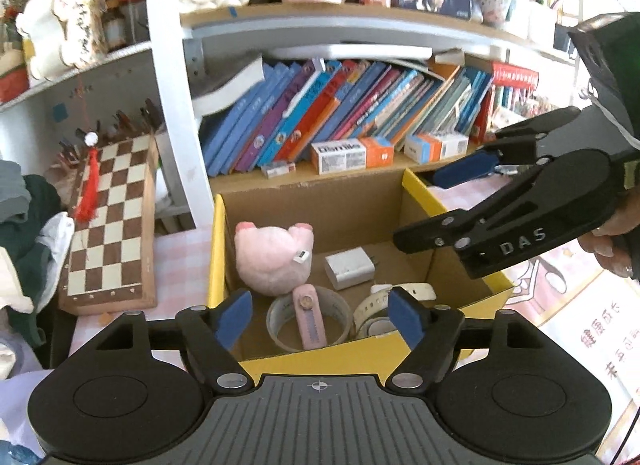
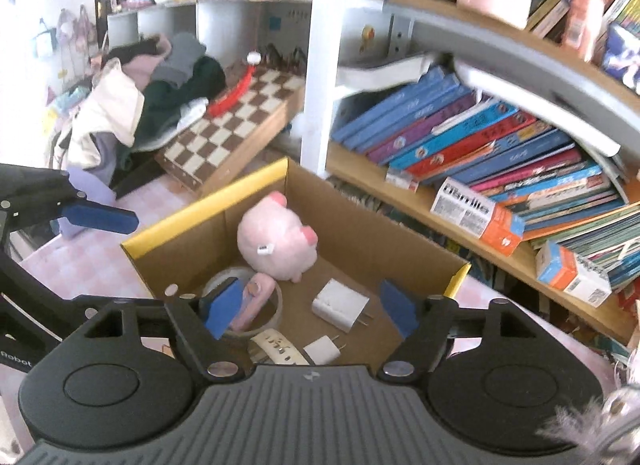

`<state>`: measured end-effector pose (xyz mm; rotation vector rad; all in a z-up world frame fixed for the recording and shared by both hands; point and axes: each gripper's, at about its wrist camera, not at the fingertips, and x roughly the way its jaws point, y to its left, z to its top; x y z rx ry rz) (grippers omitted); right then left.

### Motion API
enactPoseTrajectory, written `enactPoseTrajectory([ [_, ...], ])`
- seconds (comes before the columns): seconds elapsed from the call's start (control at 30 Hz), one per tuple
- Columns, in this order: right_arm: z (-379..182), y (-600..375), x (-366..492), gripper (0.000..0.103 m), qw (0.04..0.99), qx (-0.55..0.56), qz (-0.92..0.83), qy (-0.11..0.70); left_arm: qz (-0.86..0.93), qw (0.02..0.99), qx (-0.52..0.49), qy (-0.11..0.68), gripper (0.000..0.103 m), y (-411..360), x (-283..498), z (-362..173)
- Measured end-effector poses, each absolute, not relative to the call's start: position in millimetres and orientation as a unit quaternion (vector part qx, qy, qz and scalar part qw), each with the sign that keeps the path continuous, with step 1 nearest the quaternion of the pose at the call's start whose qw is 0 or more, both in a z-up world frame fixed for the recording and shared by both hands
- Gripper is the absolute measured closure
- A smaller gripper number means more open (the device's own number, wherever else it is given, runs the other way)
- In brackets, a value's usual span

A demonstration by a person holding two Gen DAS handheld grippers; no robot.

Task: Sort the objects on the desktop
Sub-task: 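Open the left tool to release the pink stick and withdraw both tools from the box, then move the right tool toward the grey toy car while the left tool approaches the white foam block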

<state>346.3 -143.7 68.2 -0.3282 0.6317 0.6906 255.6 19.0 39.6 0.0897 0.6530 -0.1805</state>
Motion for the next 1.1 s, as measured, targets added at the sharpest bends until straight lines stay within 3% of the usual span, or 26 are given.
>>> enactPoseTrajectory([
  [0.5, 82.4, -168.4, 290.9, 0.017, 0.902, -0.143, 0.300, 0.277, -0.076, 0.944, 0.023, 0.320, 0.019, 39.1, 205.6, 35.0],
  [1.1, 8.4, -156.1, 215.9, 0.016, 0.864, -0.125, 0.302, 0.383, -0.093, 0.925, -0.002, 0.367, 0.019, 41.6, 161.7, 0.3],
])
